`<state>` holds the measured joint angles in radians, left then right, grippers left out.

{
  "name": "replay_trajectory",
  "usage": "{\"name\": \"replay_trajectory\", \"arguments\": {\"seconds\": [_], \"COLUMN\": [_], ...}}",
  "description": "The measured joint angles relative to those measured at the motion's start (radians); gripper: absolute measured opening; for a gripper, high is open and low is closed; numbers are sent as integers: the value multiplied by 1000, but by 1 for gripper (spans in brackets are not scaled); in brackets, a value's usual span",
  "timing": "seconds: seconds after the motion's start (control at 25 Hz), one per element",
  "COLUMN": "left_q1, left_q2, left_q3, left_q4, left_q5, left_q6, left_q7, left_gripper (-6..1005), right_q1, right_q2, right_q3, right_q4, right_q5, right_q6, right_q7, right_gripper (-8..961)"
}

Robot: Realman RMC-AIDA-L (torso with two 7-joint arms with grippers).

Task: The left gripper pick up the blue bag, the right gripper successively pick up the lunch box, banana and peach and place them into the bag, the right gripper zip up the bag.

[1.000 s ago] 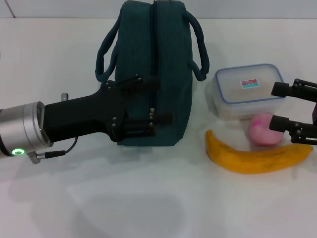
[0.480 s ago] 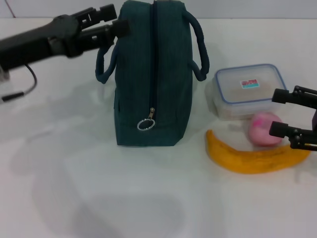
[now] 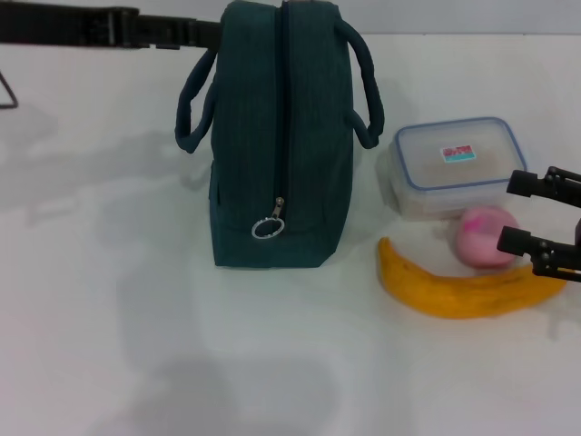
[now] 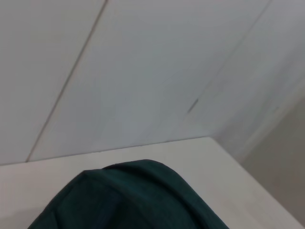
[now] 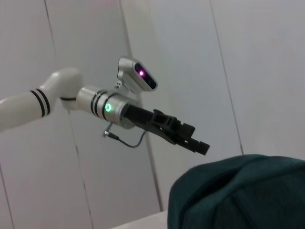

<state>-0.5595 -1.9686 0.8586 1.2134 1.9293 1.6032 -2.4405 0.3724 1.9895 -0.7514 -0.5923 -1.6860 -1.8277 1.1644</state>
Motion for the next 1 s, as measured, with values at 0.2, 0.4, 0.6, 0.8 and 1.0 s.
{"name": "replay_trajectory", "arguments": {"seconds": [0.2,0.4,0.6,0.8,1.0], "left_q1": [-74,-151,-217,-255,-274], "left_q2": [5,-13,-25,-31,-24], "left_q3": [34,38,42,41,36], "left_q4": [1,-49,-101,-108,-114], "left_q5": [109,214,310,369,373], "left_q6": [3,1,-12,-16,-30], "left_q7": [-95,-112,-110,-115,-116], "left_gripper": [815,807,798,790,781], "right_q1": [-11,-16,-22,-36,-45], "right_q2": [5,8,7,7,8], "right_q3": [0,-3,-1,0,0], "right_q4": [0,13,49,59,71], "right_q5": [0,0,1,3,2], "right_q6": [9,13,15,16,18], "right_q7": [-20,-33,-53,-64,-78], "right_gripper": [753,753,753,752,752]}}
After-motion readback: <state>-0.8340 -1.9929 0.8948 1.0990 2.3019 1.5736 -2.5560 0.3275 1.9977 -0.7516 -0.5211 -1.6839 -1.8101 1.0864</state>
